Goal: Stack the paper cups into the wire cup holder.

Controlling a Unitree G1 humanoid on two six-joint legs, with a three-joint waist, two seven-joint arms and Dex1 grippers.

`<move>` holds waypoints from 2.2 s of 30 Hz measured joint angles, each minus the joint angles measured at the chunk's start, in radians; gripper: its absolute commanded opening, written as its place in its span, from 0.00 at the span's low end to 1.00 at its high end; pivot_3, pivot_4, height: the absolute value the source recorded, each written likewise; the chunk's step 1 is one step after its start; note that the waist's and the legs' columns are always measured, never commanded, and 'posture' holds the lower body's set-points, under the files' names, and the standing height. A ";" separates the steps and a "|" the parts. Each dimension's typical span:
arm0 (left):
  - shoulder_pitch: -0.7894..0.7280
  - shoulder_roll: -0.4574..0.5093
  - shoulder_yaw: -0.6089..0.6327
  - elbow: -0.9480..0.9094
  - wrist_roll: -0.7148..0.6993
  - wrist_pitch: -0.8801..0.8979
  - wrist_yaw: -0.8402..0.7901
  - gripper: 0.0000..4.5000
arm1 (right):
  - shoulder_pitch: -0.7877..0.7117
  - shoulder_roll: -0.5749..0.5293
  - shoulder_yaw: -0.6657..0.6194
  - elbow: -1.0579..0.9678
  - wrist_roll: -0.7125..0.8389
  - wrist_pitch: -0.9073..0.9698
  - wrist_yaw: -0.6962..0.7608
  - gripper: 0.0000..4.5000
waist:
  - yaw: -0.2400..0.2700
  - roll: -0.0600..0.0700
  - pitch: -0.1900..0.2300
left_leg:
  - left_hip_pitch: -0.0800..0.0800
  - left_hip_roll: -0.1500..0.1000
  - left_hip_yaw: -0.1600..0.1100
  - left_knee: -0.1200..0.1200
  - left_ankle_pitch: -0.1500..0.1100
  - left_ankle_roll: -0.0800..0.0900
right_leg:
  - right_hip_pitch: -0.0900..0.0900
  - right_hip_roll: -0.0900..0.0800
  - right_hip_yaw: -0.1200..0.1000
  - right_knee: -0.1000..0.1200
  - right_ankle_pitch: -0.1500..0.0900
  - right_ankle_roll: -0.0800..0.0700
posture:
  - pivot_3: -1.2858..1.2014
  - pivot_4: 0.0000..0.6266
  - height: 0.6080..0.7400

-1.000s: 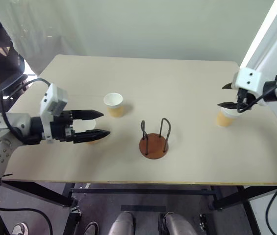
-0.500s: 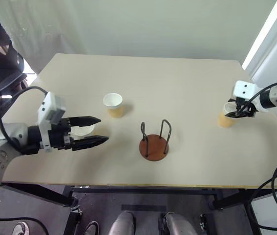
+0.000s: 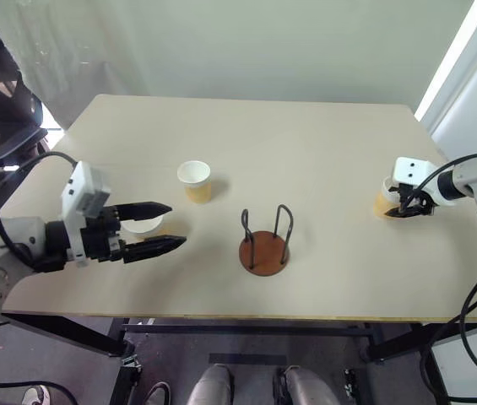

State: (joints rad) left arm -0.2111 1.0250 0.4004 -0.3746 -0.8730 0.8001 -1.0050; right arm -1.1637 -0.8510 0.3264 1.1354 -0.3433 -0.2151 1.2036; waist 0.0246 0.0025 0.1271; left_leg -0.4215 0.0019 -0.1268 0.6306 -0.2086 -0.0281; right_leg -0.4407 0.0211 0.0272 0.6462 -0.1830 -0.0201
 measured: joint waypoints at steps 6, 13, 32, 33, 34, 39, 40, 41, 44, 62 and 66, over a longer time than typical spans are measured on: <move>-0.035 -0.035 0.063 -0.011 -0.102 0.000 0.008 0.90 | 0.000 0.015 0.000 0.014 -0.013 0.002 -0.017 0.69 | 0.001 0.000 0.000 | 0.000 0.000 0.000 0.000 -0.001 -0.002 | 0.000 0.000 0.000 0.000 0.000 0.000 | 0.52 0.24 1.00; 0.008 -0.079 0.119 -0.045 -0.159 -0.019 0.007 0.90 | 0.000 0.014 -0.001 0.020 -0.013 0.003 -0.013 0.48 | 0.000 0.000 0.000 | 0.000 0.000 0.001 0.000 -0.001 -0.002 | 0.000 0.000 0.000 -0.001 0.000 0.000 | 0.52 0.24 1.00; 0.173 -0.162 0.129 -0.058 -0.072 -0.173 0.009 0.90 | 0.015 -0.078 -0.123 -0.271 0.162 0.042 0.208 0.01 | -0.001 0.001 0.001 | 0.001 0.001 0.001 -0.001 0.000 0.000 | 0.001 0.000 0.000 -0.002 -0.002 -0.003 | 0.52 0.24 1.00; 0.179 -0.162 0.132 -0.058 -0.070 -0.174 0.009 0.90 | 0.022 -0.086 -0.142 -0.338 0.196 0.068 0.239 0.01 | -0.002 0.001 0.001 | 0.001 0.001 0.002 -0.001 0.000 0.000 | 0.001 0.001 0.000 -0.001 -0.003 -0.004 | 0.52 0.24 1.00; 0.190 -0.161 0.134 -0.058 -0.067 -0.177 0.007 0.90 | 0.041 -0.095 -0.167 -0.437 0.249 0.113 0.277 0.01 | -0.003 0.001 0.001 | 0.001 0.001 0.002 -0.001 0.000 0.000 | 0.001 0.001 0.000 -0.002 -0.004 -0.005 | 0.52 0.24 1.00; 0.210 -0.160 0.130 -0.053 -0.036 -0.190 -0.001 0.90 | 0.112 -0.081 -0.239 -0.959 0.544 0.429 0.372 0.01 | -0.012 0.001 0.000 | 0.002 0.002 0.002 -0.001 0.003 0.000 | 0.003 0.004 0.000 -0.002 -0.011 -0.011 | 0.52 0.24 1.00; 0.207 -0.160 0.123 -0.051 -0.031 -0.194 -0.003 0.90 | 0.122 -0.061 -0.246 -1.083 0.617 0.516 0.366 0.01 | -0.013 0.000 0.000 | 0.003 0.002 0.002 0.000 0.003 0.000 | 0.006 0.005 0.000 -0.002 -0.013 -0.011 | 0.52 0.24 1.00; 0.203 -0.160 0.115 -0.050 -0.027 -0.197 -0.006 0.90 | 0.127 -0.049 -0.246 -1.148 0.651 0.555 0.363 0.01 | -0.013 0.000 0.000 | 0.004 0.002 0.001 0.000 0.003 0.000 | 0.007 0.005 0.000 -0.002 -0.014 -0.010 | 0.52 0.24 1.00; 0.194 -0.159 0.088 -0.038 -0.009 -0.203 -0.017 0.90 | 0.136 0.007 -0.225 -1.289 0.704 0.655 0.308 0.01 | -0.014 0.000 0.000 | 0.004 0.002 0.000 0.002 0.004 0.001 | 0.008 0.005 0.001 -0.002 -0.014 -0.010 | 0.52 0.24 1.00; 0.287 -0.172 0.079 -0.084 0.032 -0.215 -0.006 0.90 | 0.090 0.116 0.006 -1.288 0.552 0.631 0.214 0.01 | -0.011 -0.001 0.000 | 0.002 0.002 -0.001 0.001 0.001 0.000 | 0.005 0.005 0.000 -0.002 -0.014 -0.011 | 0.52 0.24 1.00; 0.295 -0.172 0.095 -0.096 0.031 -0.215 0.005 0.90 | 0.103 0.084 0.006 -1.293 0.557 0.610 0.262 0.01 | -0.011 -0.001 0.000 | 0.002 0.002 -0.001 0.001 0.001 0.000 | 0.005 0.005 0.000 -0.002 -0.014 -0.011 | 0.52 0.24 1.00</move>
State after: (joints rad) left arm 0.0844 0.8535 0.4954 -0.4706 -0.8423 0.5847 -1.0000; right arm -1.0610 -0.7667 0.3323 -0.1575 0.2132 0.3948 1.4653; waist 0.0134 0.0019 0.1267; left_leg -0.4194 0.0043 -0.1278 0.6314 -0.2072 -0.0284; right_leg -0.4359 0.0261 0.0271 0.6447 -0.1966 -0.0313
